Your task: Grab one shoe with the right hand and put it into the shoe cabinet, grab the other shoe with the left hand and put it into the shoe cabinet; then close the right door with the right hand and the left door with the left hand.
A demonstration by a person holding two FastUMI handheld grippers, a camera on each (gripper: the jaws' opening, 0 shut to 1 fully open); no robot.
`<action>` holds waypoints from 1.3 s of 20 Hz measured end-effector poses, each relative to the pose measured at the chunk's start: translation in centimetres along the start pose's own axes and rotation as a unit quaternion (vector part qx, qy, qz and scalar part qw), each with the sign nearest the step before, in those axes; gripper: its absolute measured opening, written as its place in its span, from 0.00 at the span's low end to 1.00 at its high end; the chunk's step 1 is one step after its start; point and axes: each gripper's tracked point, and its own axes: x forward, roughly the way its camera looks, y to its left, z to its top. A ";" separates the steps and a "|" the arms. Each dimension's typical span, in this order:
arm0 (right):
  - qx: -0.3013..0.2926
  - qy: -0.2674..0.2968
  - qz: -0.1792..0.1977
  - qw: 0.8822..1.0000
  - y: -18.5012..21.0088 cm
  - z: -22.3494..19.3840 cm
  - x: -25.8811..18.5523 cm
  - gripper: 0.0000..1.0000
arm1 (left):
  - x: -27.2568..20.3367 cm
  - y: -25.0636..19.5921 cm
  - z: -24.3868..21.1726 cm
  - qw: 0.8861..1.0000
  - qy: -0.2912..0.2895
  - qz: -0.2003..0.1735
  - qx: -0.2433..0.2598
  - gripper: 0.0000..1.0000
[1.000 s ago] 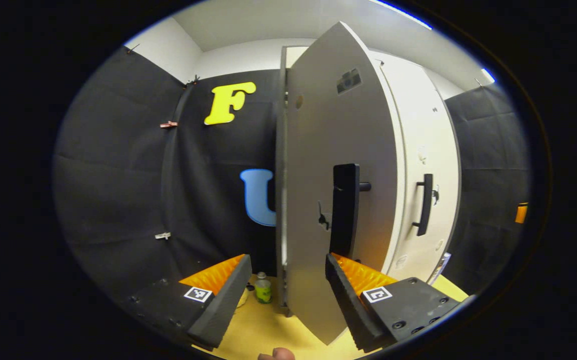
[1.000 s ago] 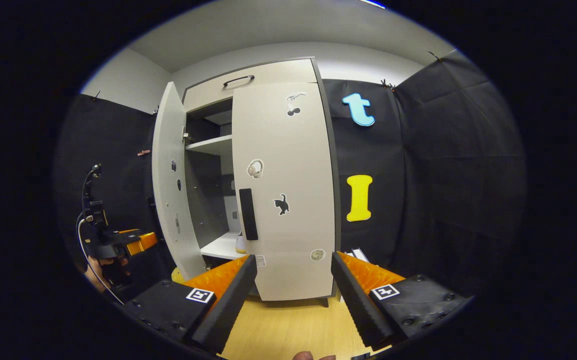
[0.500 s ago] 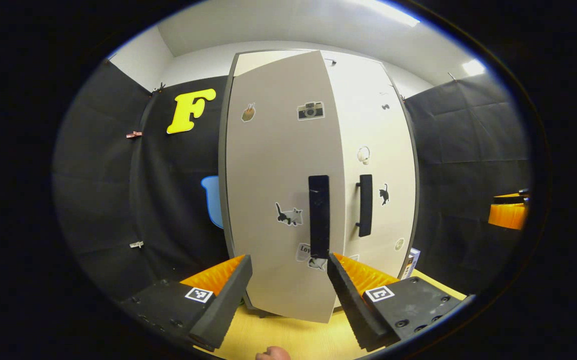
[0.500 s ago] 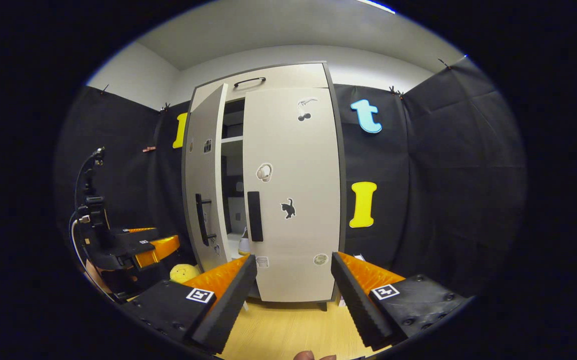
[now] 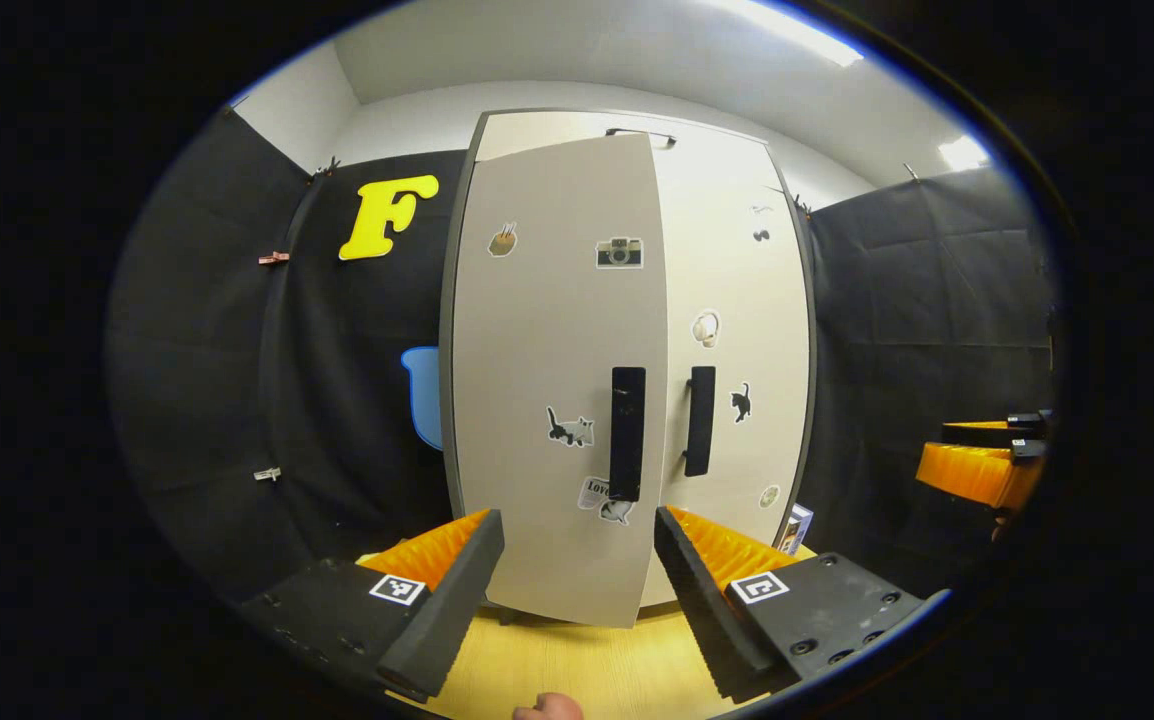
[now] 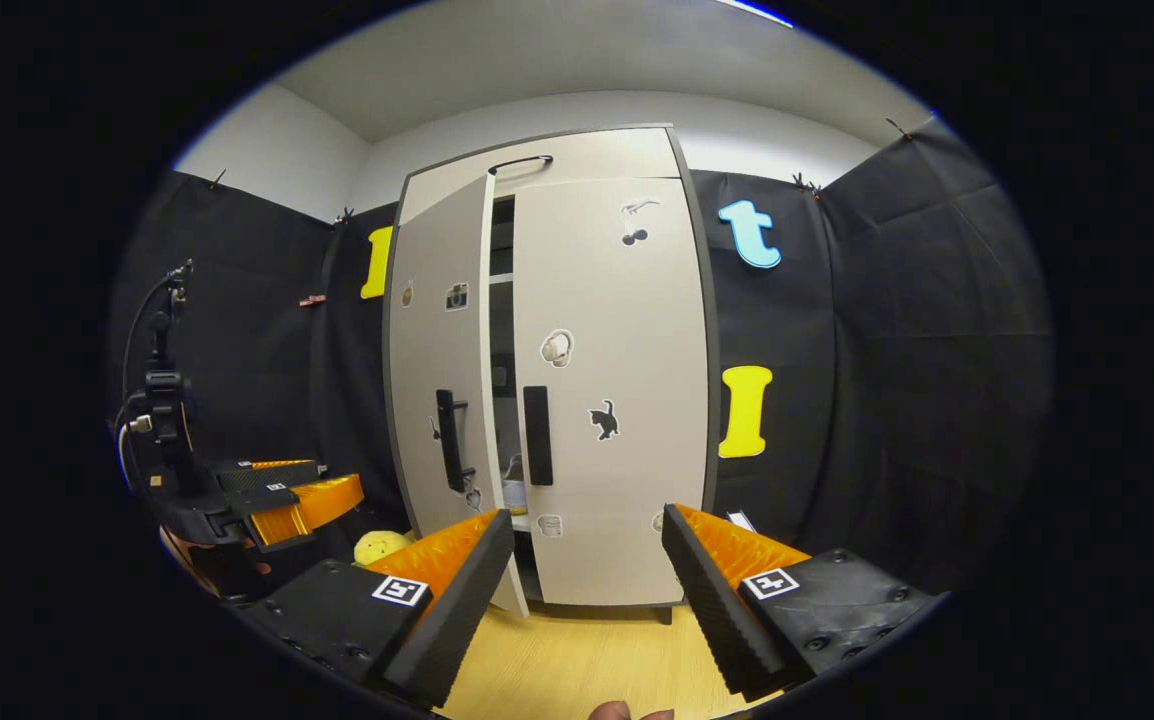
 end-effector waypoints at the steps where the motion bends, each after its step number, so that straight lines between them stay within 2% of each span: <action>1: 0.001 -0.002 0.002 1.000 0.3 0.1 0.0 0.98 | -0.2 -0.2 0.0 1.000 0.000 -0.002 0.000 0.95; 9: -0.002 -0.024 0.006 1.000 1.8 1.7 -0.9 0.98 | -2.2 -1.3 1.2 1.000 -0.009 -0.014 0.002 0.95; 26: -0.002 -0.027 -0.002 1.000 1.4 1.4 -0.9 0.98 | -2.7 -2.4 1.7 0.999 -0.020 -0.023 0.012 0.95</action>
